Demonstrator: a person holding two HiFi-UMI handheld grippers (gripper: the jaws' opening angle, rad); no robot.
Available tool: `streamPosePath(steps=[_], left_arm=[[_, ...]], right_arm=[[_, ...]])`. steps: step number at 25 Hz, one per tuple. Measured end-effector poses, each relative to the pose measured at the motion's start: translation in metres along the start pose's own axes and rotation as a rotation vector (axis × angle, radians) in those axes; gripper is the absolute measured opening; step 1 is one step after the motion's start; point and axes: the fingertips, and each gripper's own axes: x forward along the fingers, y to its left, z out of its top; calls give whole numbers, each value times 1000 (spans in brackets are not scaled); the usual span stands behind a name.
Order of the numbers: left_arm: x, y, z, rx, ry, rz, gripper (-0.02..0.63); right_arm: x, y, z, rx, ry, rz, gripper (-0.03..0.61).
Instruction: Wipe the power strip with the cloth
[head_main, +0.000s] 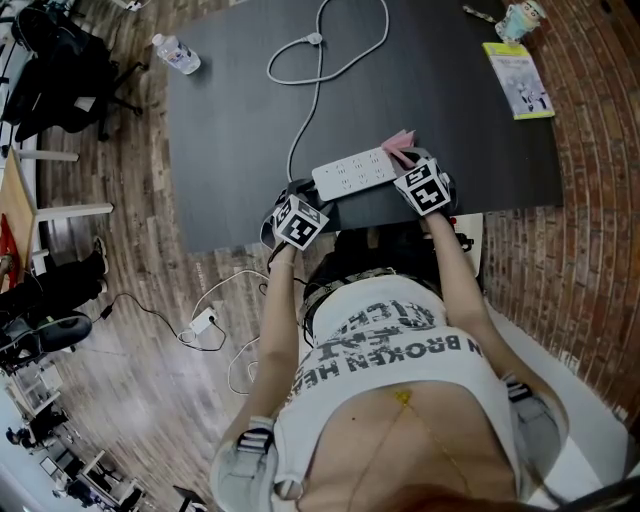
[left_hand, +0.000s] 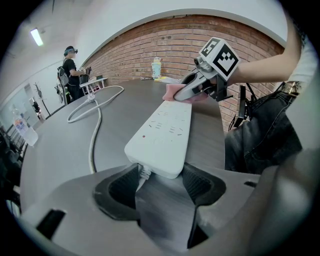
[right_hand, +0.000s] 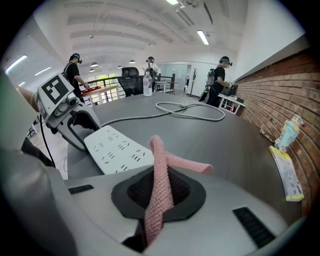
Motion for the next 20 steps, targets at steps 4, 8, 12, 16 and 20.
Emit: streamPosePath(steps=[4, 8, 12, 16, 20], left_arm=[[0, -1, -1, 0, -3, -5, 265], [1, 0, -1, 3, -8, -1, 265], [1, -1, -1, 1, -7, -3, 265], [0, -1, -1, 2, -10, -3, 265], [0, -1, -1, 3, -9, -4, 265]], right_arm=[[-3, -11, -6, 32, 7, -19, 17], [-4, -15, -10, 66, 3, -15, 17], [-5, -15, -10, 75, 6, -20, 17], [-6, -12, -8, 72, -1, -2, 17], [-9, 16, 12, -12, -68, 93, 17]])
